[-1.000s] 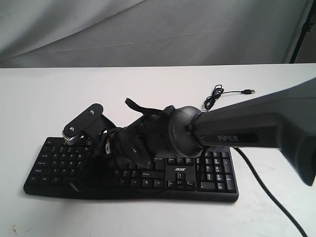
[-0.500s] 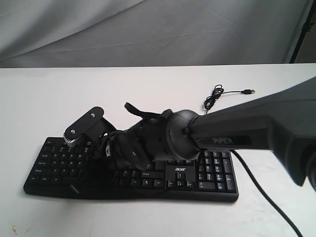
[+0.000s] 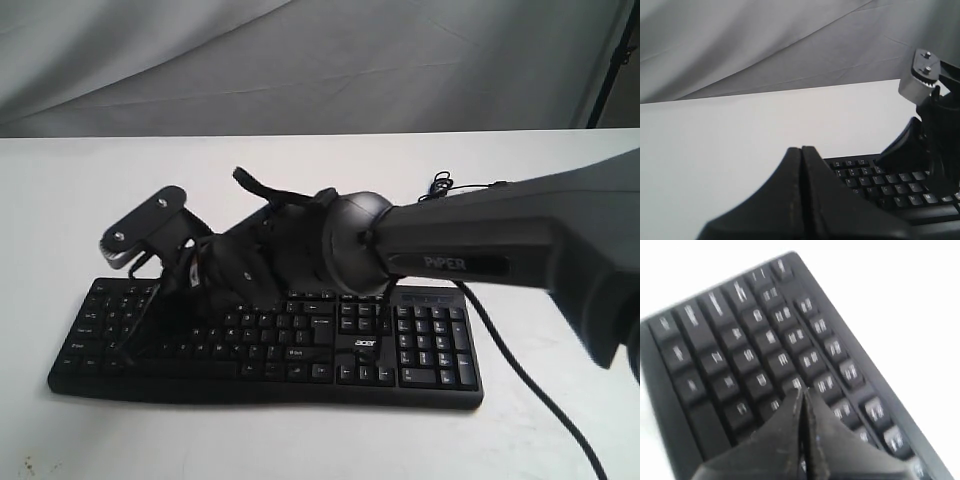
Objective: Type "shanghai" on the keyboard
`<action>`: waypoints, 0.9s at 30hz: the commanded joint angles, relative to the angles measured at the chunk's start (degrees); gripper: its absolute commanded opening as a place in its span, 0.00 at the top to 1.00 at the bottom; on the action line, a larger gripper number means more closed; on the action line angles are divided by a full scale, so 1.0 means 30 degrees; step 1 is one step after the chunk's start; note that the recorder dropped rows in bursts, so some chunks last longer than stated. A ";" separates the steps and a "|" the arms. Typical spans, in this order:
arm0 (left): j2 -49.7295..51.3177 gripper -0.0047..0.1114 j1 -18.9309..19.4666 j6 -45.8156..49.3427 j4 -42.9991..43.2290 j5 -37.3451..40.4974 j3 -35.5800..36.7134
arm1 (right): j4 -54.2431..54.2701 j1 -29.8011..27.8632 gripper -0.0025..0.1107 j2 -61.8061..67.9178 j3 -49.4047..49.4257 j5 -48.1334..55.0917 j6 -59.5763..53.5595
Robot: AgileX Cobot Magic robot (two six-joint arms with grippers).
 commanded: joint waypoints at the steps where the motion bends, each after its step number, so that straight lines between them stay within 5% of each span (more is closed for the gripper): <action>1: -0.0066 0.96 -0.0107 -0.0053 0.0091 -0.0111 0.0082 | -0.0349 0.0612 0.98 0.0453 -0.1972 0.0635 -0.0188; 10: -0.0066 0.96 -0.0107 -0.0053 0.0091 -0.0111 0.0082 | -0.0387 0.1622 0.98 0.3133 -0.6030 0.2615 -0.0219; 27: -0.0066 0.96 -0.0107 -0.0053 0.0091 -0.0111 0.0082 | 0.0264 0.1402 0.98 0.4044 -0.6293 0.1164 -0.0116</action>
